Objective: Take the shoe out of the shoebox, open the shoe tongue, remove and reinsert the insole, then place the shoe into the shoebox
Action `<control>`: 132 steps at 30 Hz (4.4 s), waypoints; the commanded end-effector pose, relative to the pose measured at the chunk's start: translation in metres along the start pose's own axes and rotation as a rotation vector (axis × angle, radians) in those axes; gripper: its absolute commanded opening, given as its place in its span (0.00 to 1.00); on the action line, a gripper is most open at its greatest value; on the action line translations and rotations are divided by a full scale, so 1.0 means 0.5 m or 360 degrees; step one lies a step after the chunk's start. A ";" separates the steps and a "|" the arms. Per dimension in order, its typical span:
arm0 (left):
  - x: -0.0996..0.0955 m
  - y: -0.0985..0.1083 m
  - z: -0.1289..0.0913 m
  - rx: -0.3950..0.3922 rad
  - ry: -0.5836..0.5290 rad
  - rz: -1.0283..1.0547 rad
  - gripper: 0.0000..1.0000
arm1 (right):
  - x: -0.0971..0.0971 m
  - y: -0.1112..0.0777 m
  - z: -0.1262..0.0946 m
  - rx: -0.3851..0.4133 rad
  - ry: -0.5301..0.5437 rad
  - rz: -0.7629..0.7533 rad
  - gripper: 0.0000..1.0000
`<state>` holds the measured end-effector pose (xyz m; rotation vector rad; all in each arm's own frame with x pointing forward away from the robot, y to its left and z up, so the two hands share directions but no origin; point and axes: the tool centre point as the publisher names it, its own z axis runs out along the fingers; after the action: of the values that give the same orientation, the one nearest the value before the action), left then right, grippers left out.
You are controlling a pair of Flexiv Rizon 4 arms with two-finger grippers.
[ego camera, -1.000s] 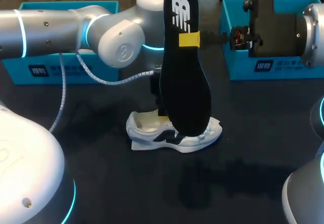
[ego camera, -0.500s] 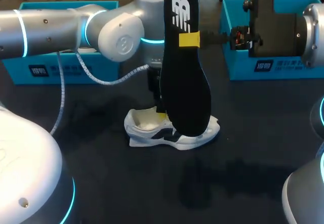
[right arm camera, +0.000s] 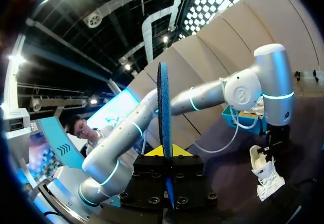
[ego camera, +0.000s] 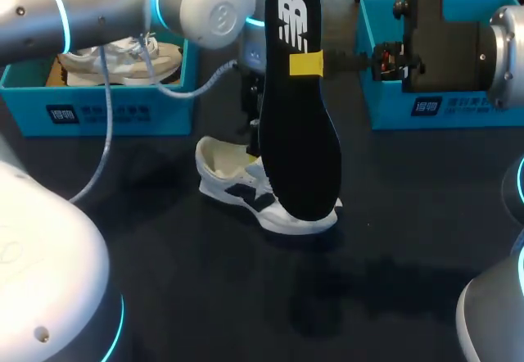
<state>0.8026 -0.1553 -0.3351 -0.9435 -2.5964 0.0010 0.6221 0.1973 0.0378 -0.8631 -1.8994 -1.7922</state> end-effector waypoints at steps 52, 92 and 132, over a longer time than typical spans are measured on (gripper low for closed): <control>-0.093 -0.083 0.020 -0.0608 0.0341 0.1501 0.00 | 0.000 0.002 0.008 0.0001 -0.0003 0.0003 0.00; -0.070 -0.104 -0.130 -0.0159 -0.0150 0.1413 1.00 | -0.025 -0.006 -0.016 -0.0126 -0.0135 0.0122 0.00; 0.124 -0.082 -0.445 0.0315 -0.1417 0.1605 1.00 | -0.309 0.143 -0.210 -0.0388 -0.0190 0.0969 0.00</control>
<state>0.8132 -0.1892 -0.1038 -2.4006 -2.2374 0.7634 0.7368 0.0566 -0.0004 -1.4854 -1.2703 -1.6442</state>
